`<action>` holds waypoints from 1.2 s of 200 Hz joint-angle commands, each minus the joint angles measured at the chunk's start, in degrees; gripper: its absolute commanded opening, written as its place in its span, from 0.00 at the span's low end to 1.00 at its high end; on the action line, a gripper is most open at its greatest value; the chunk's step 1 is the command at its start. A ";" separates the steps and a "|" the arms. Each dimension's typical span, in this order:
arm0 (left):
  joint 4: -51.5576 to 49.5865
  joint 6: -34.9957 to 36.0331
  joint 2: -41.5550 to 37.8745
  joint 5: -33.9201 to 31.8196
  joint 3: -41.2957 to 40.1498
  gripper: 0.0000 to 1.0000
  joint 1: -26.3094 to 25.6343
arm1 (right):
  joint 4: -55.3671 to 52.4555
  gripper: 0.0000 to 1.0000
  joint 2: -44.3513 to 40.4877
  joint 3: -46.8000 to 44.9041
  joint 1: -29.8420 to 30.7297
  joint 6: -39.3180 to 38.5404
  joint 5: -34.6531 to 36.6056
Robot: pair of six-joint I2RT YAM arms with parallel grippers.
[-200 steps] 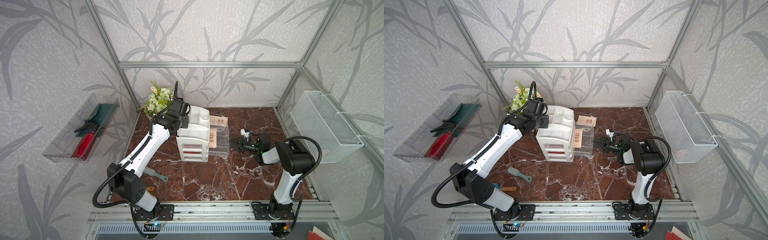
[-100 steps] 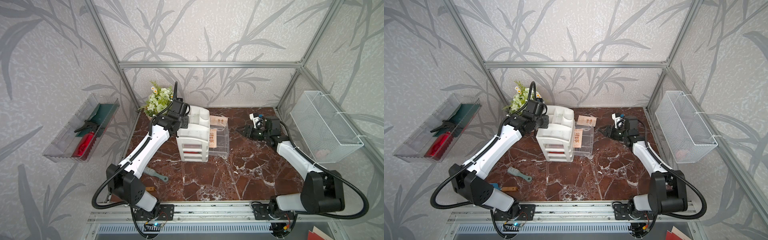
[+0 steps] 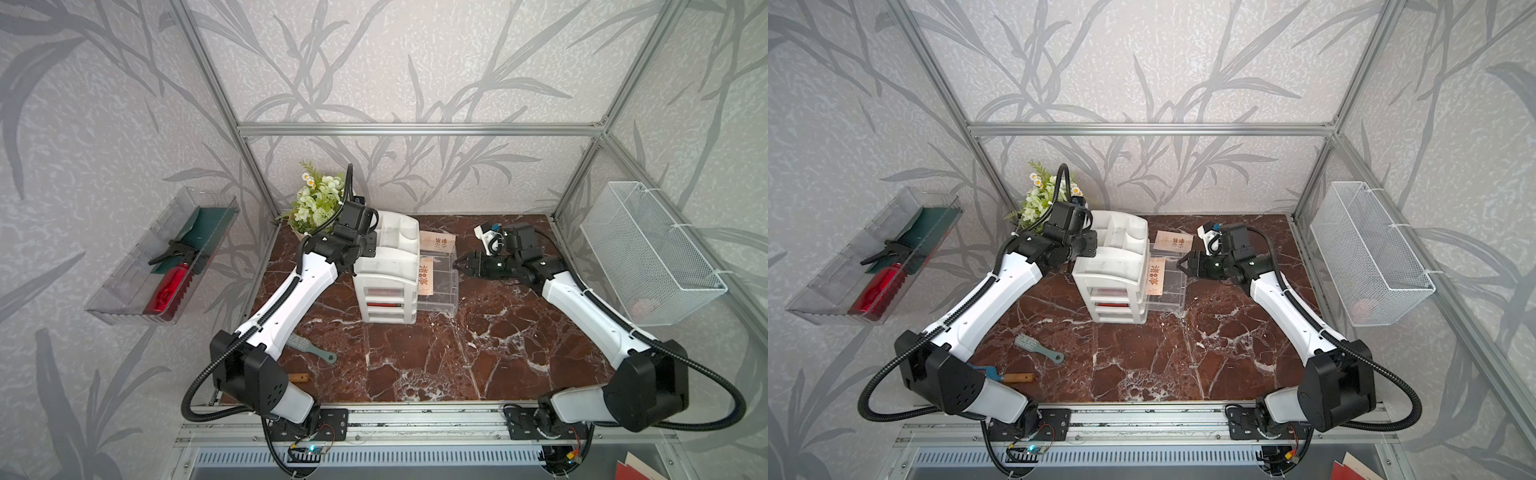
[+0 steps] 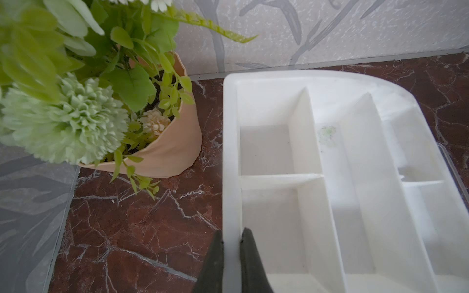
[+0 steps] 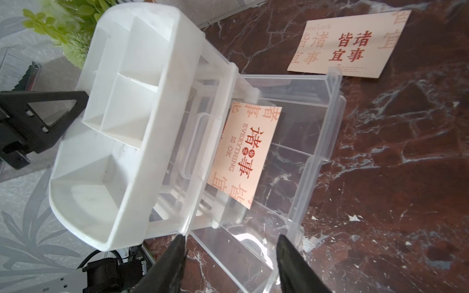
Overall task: Take the postcards out of the drawer
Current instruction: Pick up the postcard from the drawer.
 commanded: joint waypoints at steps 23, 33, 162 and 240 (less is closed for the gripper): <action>-5.96 1.78 2.14 -0.62 -4.42 0.00 0.76 | -6.31 0.51 7.74 6.68 5.98 0.52 8.04; -5.86 1.90 1.96 -0.57 -4.45 0.00 0.77 | -6.46 0.51 9.27 7.58 7.07 0.82 9.18; -5.05 1.78 1.13 0.42 -6.30 0.00 0.73 | -7.34 0.42 25.91 16.78 9.42 3.12 12.36; -4.81 1.91 1.15 0.67 -6.64 0.00 0.72 | -11.73 0.43 31.86 22.87 9.40 3.43 13.61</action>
